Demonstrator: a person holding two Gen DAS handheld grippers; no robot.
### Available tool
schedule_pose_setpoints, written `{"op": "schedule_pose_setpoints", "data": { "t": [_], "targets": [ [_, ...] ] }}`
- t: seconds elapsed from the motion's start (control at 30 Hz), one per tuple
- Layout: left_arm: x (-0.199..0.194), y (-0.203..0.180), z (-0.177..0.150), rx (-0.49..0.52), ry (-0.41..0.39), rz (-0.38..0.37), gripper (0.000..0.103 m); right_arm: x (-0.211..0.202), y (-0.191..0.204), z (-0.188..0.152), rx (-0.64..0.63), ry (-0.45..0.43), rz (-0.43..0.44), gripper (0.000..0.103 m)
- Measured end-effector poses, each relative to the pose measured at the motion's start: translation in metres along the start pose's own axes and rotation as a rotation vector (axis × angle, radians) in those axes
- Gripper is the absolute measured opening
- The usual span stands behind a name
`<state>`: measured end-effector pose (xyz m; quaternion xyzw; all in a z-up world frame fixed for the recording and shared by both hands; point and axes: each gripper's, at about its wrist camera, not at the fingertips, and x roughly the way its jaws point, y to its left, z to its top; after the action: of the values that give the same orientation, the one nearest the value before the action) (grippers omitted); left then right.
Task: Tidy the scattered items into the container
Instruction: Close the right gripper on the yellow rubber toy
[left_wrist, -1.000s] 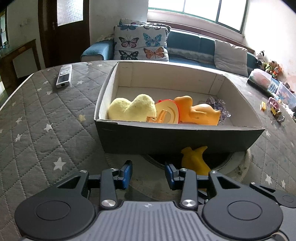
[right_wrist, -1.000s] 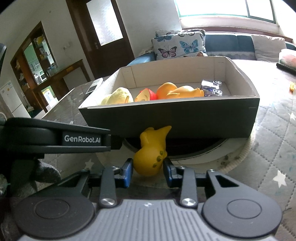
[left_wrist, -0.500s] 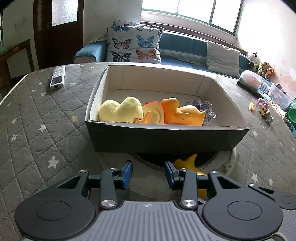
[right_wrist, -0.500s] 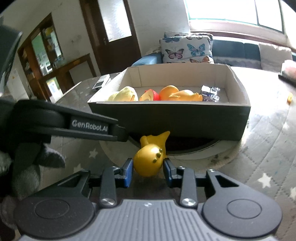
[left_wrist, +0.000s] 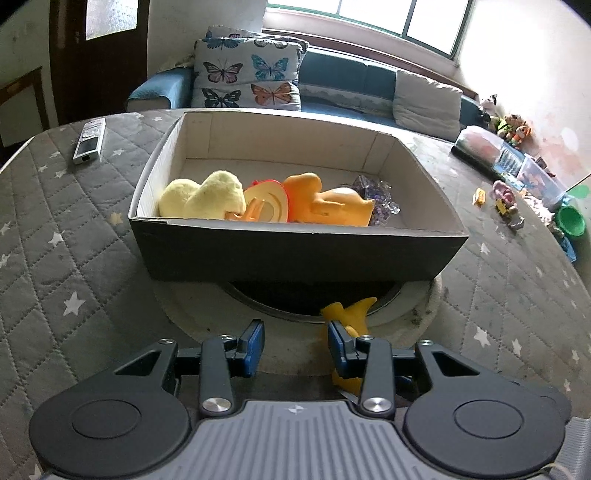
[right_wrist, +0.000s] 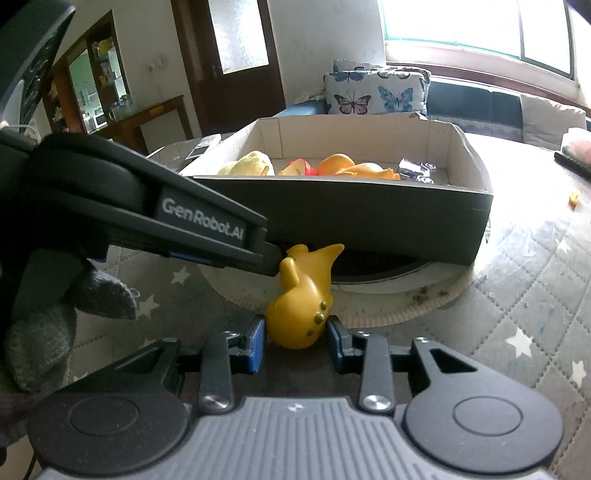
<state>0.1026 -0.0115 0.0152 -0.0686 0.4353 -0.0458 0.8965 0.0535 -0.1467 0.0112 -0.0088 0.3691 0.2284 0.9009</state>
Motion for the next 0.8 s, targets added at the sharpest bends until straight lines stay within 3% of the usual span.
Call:
{"op": "schedule_pose_setpoints", "data": {
  "t": [0.17, 0.57, 0.8],
  "targets": [
    [-0.013, -0.002, 0.004, -0.013, -0.034, -0.037, 0.040, 0.000, 0.000, -0.002, -0.009, -0.008, -0.003, 0.034],
    [-0.001, -0.008, -0.001, -0.014, -0.017, -0.057, 0.040, -0.001, 0.001, -0.004, -0.025, -0.025, -0.008, 0.033],
    [0.000, -0.008, -0.004, -0.030, -0.018, -0.110, 0.035, 0.000, 0.000, -0.004, -0.022, -0.027, -0.005, 0.033]
  ]
}}
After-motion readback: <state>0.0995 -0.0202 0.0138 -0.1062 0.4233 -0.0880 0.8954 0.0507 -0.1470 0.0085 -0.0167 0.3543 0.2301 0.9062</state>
